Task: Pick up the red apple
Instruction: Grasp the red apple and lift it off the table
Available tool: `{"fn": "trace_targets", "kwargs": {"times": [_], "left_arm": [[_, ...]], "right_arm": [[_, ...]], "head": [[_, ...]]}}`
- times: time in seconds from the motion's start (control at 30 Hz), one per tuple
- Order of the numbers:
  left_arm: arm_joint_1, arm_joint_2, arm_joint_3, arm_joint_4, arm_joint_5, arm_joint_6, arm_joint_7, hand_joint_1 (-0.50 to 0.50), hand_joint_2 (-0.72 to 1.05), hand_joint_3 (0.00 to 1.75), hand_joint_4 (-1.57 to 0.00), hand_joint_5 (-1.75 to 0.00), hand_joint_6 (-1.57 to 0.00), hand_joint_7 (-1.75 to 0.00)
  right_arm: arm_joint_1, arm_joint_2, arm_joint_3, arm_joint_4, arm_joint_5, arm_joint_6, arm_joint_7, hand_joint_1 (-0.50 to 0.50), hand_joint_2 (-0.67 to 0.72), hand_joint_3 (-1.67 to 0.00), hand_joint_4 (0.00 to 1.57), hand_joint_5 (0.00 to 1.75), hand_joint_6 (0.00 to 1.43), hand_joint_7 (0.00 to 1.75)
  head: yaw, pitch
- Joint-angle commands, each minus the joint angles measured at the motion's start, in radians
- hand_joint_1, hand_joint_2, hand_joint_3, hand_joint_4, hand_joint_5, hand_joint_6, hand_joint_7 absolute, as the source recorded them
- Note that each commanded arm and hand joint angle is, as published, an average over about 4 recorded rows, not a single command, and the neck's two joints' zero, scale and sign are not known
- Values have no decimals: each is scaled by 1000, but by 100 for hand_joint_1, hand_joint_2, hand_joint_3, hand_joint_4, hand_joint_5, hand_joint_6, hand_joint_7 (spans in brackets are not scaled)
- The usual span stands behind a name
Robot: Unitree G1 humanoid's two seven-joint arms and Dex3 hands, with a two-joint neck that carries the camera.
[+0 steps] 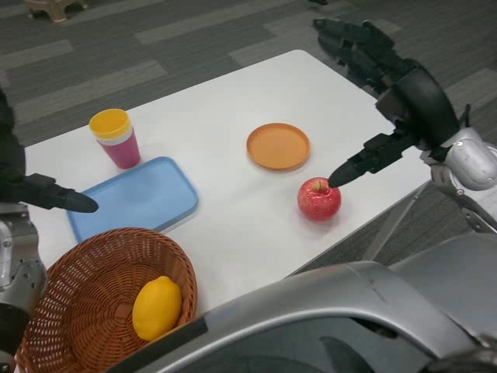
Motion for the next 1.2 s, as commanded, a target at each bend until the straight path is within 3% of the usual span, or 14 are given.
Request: {"fn": "trace_targets", "kwargs": {"times": [0.03, 0.27, 0.53, 0.67, 0.73, 0.83, 0.93, 1.03, 1.1, 1.2], "left_arm": [[-26, -1, -7, 26, -3, 1, 0, -50, -55, 4, 0, 0, 0, -14], [-62, -3, -47, 73, -26, 1, 0, -50, -55, 7, 0, 0, 0, -14], [-94, -2, -83, 105, -52, 1, -2, -50, -55, 7, 0, 0, 0, -14], [-96, -3, -86, 109, -52, 1, -2, -50, -55, 9, 0, 0, 0, -14], [-96, -4, -87, 110, -52, 1, -2, -50, -55, 9, 0, 0, 0, -14], [-96, -4, -87, 111, -52, 1, -2, -50, -55, 9, 0, 0, 0, -17], [-92, -4, -85, 109, -52, 1, -2, -50, -55, 9, 0, 0, 0, -14], [-84, -2, -83, 107, -53, 1, -2, -50, -55, 9, 0, 0, 0, -14], [-79, 0, -82, 105, -53, 1, -2, -50, -55, 9, 0, 0, 0, -17], [-71, 4, -79, 105, -53, 1, -1, -50, -55, 9, 0, 0, 0, -16]], "right_arm": [[8, -4, -8, 0, 5, 7, 12, -47, -38, -18, 0, 0, 0, 54], [24, 41, 41, -3, 0, 19, 34, -46, -48, -36, 0, 0, 0, 63], [45, 46, 67, -22, -4, 22, 34, -46, -49, -50, 0, 0, 0, 70], [48, 46, 78, -90, -50, 72, 34, -49, -53, -61, 0, 0, 0, 70], [17, 46, 104, -117, -78, 95, 34, -50, -54, -63, 0, 0, 0, 70], [-44, 46, 138, -123, -87, 99, 46, -50, -49, -46, 0, 0, 0, 65], [-85, 62, 140, -122, -107, 117, 65, -46, -35, -14, 0, 0, 0, 61], [-147, 98, 137, -123, -159, 165, 132, -45, -10, -4, 0, 0, 0, 52], [-197, 149, 132, -125, -214, 217, 207, -46, -3, 0, 0, 0, 0, 44], [-267, 261, 99, -127, -356, 346, 352, -46, -3, 0, 0, 0, 0, 35]], "head": [[-54, 13], [-119, 36], [-131, 35], [-134, 29], [-138, 31], [-132, 38], [-123, 36], [-118, 37], [-115, 36], [-111, 33]]}}
